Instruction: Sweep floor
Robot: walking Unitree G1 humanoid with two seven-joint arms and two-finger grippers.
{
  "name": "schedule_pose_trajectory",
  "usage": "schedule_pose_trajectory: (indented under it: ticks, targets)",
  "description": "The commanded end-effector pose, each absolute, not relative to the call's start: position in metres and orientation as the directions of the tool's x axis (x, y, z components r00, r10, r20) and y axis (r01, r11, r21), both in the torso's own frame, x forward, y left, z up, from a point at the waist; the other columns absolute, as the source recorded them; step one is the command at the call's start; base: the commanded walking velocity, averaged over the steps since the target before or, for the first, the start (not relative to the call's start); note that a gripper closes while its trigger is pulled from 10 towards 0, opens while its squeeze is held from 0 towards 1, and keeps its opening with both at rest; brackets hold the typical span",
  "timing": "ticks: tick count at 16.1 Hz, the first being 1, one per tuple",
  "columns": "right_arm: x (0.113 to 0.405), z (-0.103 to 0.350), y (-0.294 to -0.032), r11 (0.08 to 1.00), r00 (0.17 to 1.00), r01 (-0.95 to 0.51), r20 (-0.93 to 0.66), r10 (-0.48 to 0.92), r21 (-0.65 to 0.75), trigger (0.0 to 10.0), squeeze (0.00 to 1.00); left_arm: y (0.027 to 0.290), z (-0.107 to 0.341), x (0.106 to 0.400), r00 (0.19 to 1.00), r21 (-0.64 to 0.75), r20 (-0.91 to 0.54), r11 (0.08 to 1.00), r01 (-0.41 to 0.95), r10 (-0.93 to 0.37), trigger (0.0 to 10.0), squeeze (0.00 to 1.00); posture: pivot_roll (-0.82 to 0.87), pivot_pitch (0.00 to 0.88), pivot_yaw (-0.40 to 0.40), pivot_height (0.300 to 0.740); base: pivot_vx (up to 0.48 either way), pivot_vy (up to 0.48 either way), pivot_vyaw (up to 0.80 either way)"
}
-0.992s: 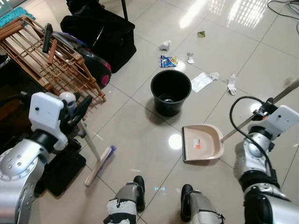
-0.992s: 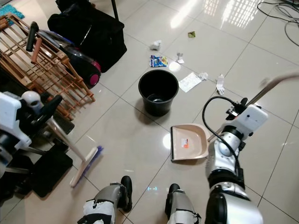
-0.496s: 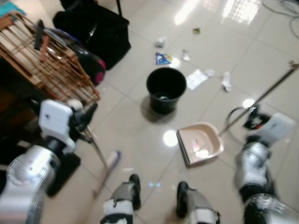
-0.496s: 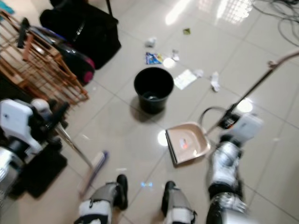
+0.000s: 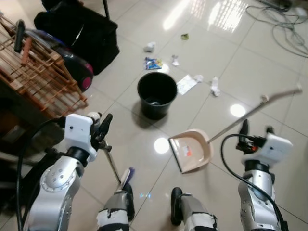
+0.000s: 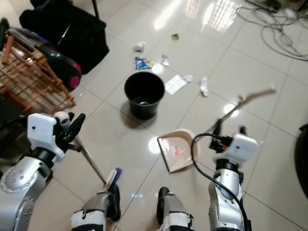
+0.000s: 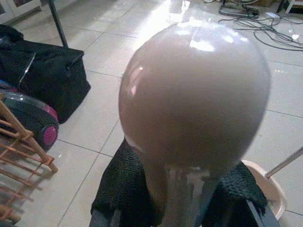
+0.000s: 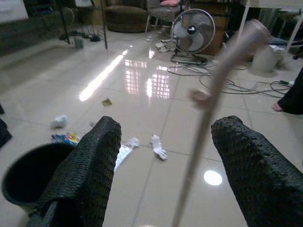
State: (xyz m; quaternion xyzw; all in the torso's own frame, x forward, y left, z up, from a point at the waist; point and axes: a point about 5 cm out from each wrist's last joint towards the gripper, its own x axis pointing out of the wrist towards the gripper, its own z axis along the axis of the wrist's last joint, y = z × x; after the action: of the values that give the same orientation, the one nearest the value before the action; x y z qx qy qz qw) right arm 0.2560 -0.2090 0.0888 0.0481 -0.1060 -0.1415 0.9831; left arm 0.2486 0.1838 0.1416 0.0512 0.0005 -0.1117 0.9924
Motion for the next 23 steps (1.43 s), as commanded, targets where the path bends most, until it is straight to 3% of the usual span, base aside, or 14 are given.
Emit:
schedule_pose_trajectory:
  ticks: [1,3,4,5,11,17,20,23]
  targets:
    - [0.247,0.080,-0.207,0.978,0.975,0.177,0.113,-0.189,0.108,10.0,0.00,0.183,0.132,0.250,0.977,0.075,-0.040,0.975,0.211,-0.209,10.0,0.00,0.00,0.224,-0.048,0.740,0.000,0.000,0.00]
    - [0.244,0.077,-0.202,0.989,0.990,0.114,0.068,-0.121,0.098,10.0,0.00,0.182,0.131,0.252,0.978,0.082,-0.041,0.975,0.208,-0.206,10.0,0.00,0.01,0.217,-0.045,0.740,0.000,0.000,0.00]
    - [0.236,0.078,-0.198,0.997,0.997,0.056,0.057,-0.052,-0.061,10.0,0.00,0.177,0.134,0.254,0.978,0.106,-0.029,0.972,0.211,-0.209,10.0,0.00,0.01,0.200,-0.034,0.740,0.000,0.000,0.00]
    - [0.235,0.079,-0.196,0.996,0.997,0.048,0.059,-0.044,-0.076,10.0,0.00,0.176,0.135,0.254,0.977,0.105,-0.028,0.972,0.211,-0.209,10.0,0.00,0.01,0.194,-0.032,0.740,0.000,-0.247,0.00]
    - [0.227,0.084,-0.189,0.998,0.999,0.044,0.033,-0.042,-0.054,10.0,0.00,0.165,0.129,0.253,0.976,0.092,-0.020,0.972,0.218,-0.217,10.0,0.00,0.00,0.174,-0.029,0.740,0.000,-0.460,0.54]
    - [0.222,0.087,-0.184,0.999,0.999,0.044,0.013,-0.043,-0.019,10.0,0.00,0.160,0.129,0.256,0.972,0.091,-0.009,0.968,0.236,-0.236,10.0,0.00,-0.02,0.151,-0.016,0.740,0.000,-0.480,0.00]
    - [0.217,0.084,-0.181,0.999,0.999,0.044,0.003,-0.044,-0.009,10.0,0.00,0.160,0.129,0.260,0.966,0.029,-0.040,0.966,0.257,-0.255,10.0,0.00,-0.02,0.147,-0.004,0.740,0.000,0.320,0.00]
    - [0.213,0.082,-0.180,0.998,0.998,0.061,-0.012,-0.061,0.004,10.0,0.00,0.160,0.133,0.266,0.964,0.058,-0.010,0.962,0.267,-0.267,10.0,0.00,-0.02,0.138,0.009,0.740,0.000,0.276,0.00]
